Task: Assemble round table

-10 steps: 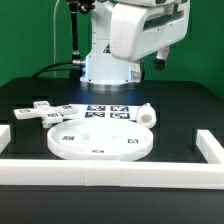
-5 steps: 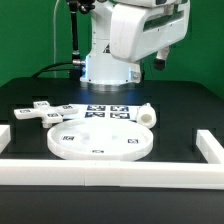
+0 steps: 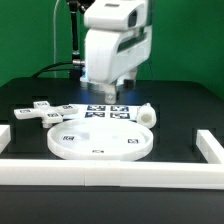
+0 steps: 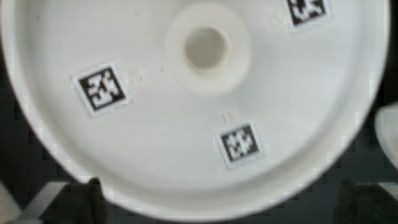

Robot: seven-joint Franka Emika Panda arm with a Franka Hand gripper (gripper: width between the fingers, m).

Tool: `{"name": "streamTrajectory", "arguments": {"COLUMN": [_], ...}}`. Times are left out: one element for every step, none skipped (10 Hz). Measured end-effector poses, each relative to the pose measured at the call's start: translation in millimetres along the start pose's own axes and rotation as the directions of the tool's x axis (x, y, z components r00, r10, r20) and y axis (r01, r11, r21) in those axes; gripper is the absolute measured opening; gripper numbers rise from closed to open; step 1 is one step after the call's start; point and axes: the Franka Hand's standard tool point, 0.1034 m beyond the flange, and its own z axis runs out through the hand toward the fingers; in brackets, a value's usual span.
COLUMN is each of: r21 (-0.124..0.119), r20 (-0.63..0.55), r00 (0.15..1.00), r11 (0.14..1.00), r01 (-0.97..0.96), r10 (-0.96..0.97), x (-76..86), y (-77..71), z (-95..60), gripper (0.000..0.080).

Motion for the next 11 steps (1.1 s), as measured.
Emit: {"name": "streamTrajectory", "arguments": {"r21": [-0.005, 0.001, 0.001, 0.0, 0.002, 0.001, -0.026, -0.038, -0.031, -0.029, -0.025], "r20": [-0.007, -0.007, -0.007, -0.007, -0.006, -0.008, -0.023, -0.031, -0.03, -0.031, -0.032], "r00": [1.0, 1.0, 1.0, 1.0, 1.0, 1.0, 0.999, 0.999, 0.999, 0.999, 0.999], "r11": [1.0, 1.0, 1.0, 1.0, 1.0, 1.0, 0.999, 0.998, 0.999, 0.999, 0.999], "r01": [0.008, 0.011, 0.011, 0.012, 0.011, 0.014, 0.038, 0.042, 0.039, 0.038, 0.033], "r10": [-0.008, -0.011, -0.011, -0.012, -0.011, -0.014, -0.039, -0.043, -0.04, -0.038, -0.034], "x": [-5.4, -10.6, -9.1, -8.7, -9.2, -9.7, -13.8, -19.4, -22.2, -26.0, -28.6], "y": [3.2, 3.9, 3.9, 3.9, 3.6, 3.4, 4.0, 1.1, -3.0, -3.9, -5.0], "z": [10.9, 21.2, 19.7, 19.5, 20.7, 22.7, 33.1, 44.5, 51.2, 55.7, 61.1], "gripper": [0.0649, 0.0649, 0.0649, 0.0649, 0.0649, 0.0649, 0.0649, 0.0649, 0.0649, 0.0649, 0.0649]}}
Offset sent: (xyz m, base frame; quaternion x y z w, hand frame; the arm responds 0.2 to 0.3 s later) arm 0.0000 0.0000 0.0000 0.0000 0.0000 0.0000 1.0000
